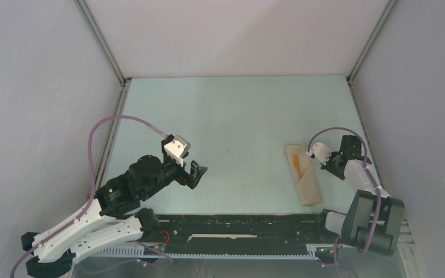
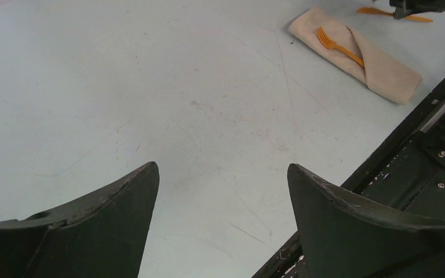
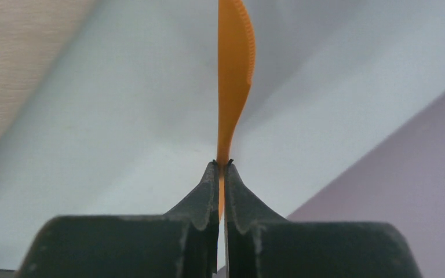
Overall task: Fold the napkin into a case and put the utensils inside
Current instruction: Pick up the knife from the corner of the board, then insert the knife into the folded napkin.
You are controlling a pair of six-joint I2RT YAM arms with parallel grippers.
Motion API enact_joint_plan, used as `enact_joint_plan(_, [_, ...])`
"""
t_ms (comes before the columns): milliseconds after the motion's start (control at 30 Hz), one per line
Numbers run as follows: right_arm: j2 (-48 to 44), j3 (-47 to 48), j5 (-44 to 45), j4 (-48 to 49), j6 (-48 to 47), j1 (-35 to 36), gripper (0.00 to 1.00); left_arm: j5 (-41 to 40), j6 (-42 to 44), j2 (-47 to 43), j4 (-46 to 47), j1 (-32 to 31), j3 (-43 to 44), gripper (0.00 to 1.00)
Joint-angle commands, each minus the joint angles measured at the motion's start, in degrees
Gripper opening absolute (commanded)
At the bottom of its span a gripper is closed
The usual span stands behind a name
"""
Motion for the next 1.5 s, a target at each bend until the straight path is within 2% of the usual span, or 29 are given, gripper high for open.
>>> enact_joint_plan(0, [1.3, 5.2, -1.1, 3.5, 7.4, -2.6, 0.00, -0.1, 0.2, 0.2, 0.8, 0.4, 0.2, 0.89])
enact_joint_plan(100, [1.3, 6.1, -0.2, 4.2, 9.4, -3.1, 0.00, 0.2, 0.2, 0.5, 0.9, 0.4, 0.2, 0.89])
enact_joint_plan(300, [1.8, 10.4, 2.8, 8.4, 19.9, -0.7, 0.00, 0.8, 0.2, 0.8, 1.1, 0.4, 0.3, 0.89])
enact_joint_plan(500, [5.6, 23.5, 11.0, 7.1, 35.5, 4.3, 0.00, 0.9, 0.2, 0.7, 1.2, 0.4, 0.3, 0.89])
enact_joint_plan(567, [6.6, 26.7, 15.5, 6.2, 39.4, 7.9, 0.00, 0.9, 0.2, 0.7, 1.2, 0.3, 0.3, 0.89])
enact_joint_plan(700, [11.7, 35.5, 16.3, -1.6, 52.7, 13.2, 0.00, 1.2, 0.2, 0.9, 1.3, 0.4, 0.3, 0.89])
enact_joint_plan(800, [18.7, 43.9, 11.4, -12.8, 63.4, 15.6, 0.00, 1.3, 0.2, 1.3, 1.3, 0.4, 0.2, 0.89])
enact_joint_plan(867, [22.4, 47.1, 7.6, -16.7, 68.5, 17.1, 0.00, 1.3, 0.1, 1.4, 1.3, 0.3, 0.3, 0.89])
enact_joint_plan(1000, [24.1, 48.2, 5.0, -19.5, 75.3, 19.1, 0.00, 1.3, 0.2, 1.6, 1.2, 0.4, 0.3, 0.89])
enact_joint_plan(1467, [25.4, 39.7, 4.7, -16.6, 76.8, 21.2, 0.00, 0.9, 0.2, 2.3, 1.1, 0.4, 0.3, 0.89])
